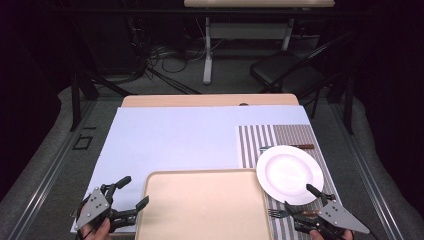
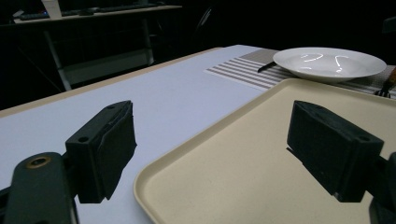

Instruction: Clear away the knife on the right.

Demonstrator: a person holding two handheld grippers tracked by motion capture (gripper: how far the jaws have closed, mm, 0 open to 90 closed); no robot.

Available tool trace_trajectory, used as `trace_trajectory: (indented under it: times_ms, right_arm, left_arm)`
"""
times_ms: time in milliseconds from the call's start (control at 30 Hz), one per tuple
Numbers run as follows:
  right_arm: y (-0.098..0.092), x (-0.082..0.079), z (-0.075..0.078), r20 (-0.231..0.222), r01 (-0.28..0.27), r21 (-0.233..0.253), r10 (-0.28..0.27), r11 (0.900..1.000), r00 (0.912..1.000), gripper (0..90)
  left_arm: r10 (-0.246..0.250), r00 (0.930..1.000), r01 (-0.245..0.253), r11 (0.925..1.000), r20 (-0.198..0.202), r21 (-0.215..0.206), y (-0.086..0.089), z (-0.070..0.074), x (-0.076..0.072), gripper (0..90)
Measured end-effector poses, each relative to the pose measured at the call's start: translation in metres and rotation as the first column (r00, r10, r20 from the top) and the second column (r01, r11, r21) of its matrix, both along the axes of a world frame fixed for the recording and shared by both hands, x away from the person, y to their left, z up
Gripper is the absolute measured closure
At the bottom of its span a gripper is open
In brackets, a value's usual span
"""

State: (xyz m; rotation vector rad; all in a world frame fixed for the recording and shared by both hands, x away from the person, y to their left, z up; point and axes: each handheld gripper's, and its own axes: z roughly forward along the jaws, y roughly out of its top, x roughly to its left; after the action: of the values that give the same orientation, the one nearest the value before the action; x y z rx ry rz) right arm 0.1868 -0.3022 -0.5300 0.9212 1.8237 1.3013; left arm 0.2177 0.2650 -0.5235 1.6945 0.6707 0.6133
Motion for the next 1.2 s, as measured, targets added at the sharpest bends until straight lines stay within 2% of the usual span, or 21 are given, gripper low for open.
trace_trajectory:
  times_ms: [267, 300, 400, 500, 567, 633, 767, 900, 1133, 1200]
  right_arm:
    - [-0.011, -0.001, 0.009, -0.02, 0.03, -0.023, -0.03, 0.999, 0.9993, 14.3]
    - [-0.016, 0.001, 0.011, -0.047, 0.025, -0.027, -0.026, 0.999, 0.9985, 14.3]
    - [-0.02, 0.004, 0.013, -0.063, 0.032, -0.029, -0.034, 0.999, 0.9974, 14.3]
    - [-0.027, 0.009, 0.016, -0.109, 0.087, -0.067, -0.094, 0.994, 0.9895, 14.5]
    - [-0.035, 0.011, 0.018, -0.145, 0.086, -0.094, -0.1, 0.992, 0.9844, 14.6]
    - [-0.043, 0.013, 0.022, -0.161, 0.087, -0.098, -0.102, 0.991, 0.9816, 14.6]
    - [-0.055, 0.019, 0.027, -0.17, 0.084, -0.095, -0.099, 0.992, 0.9804, 16.0]
    - [-0.063, 0.029, 0.032, -0.165, 0.069, -0.111, -0.087, 0.991, 0.9824, 22.2]
    - [-0.072, 0.05, 0.034, -0.172, 0.051, -0.169, -0.081, 0.984, 0.9817, 26.4]
    - [-0.078, 0.061, 0.034, -0.185, 0.038, -0.177, -0.072, 0.984, 0.9802, 29.0]
  left_arm:
    - [0.004, 1.0, -0.004, 1.0, 0.0, -0.006, 0.002, 0.0, -0.001, 15.7]
    - [0.003, 1.0, -0.003, 1.0, -0.001, -0.009, 0.002, 0.001, -0.001, 15.7]
    - [-0.006, 1.0, 0.006, 1.0, 0.002, -0.006, 0.001, 0.001, -0.002, 15.7]
    - [-0.01, 0.9999, 0.01, 0.9999, 0.004, 0.005, 0.0, 0.001, -0.003, 15.7]
    - [-0.012, 0.9999, 0.012, 0.9999, 0.004, 0.009, -0.001, 0.002, -0.003, 15.7]
    - [-0.013, 0.9999, 0.013, 0.9999, 0.001, 0.008, -0.001, 0.001, -0.003, 15.7]
    - [-0.008, 1.0, 0.008, 1.0, -0.003, 0.001, -0.001, 0.001, -0.002, 15.7]
    - [-0.008, 0.9999, 0.008, 1.0, -0.008, 0.001, 0.0, 0.0, -0.002, 15.7]
    - [-0.006, 0.9999, 0.006, 1.0, -0.013, -0.002, 0.001, 0.0, -0.001, 15.7]
    - [-0.007, 0.9999, 0.007, 1.0, -0.014, -0.002, 0.0, 0.0, -0.001, 15.7]
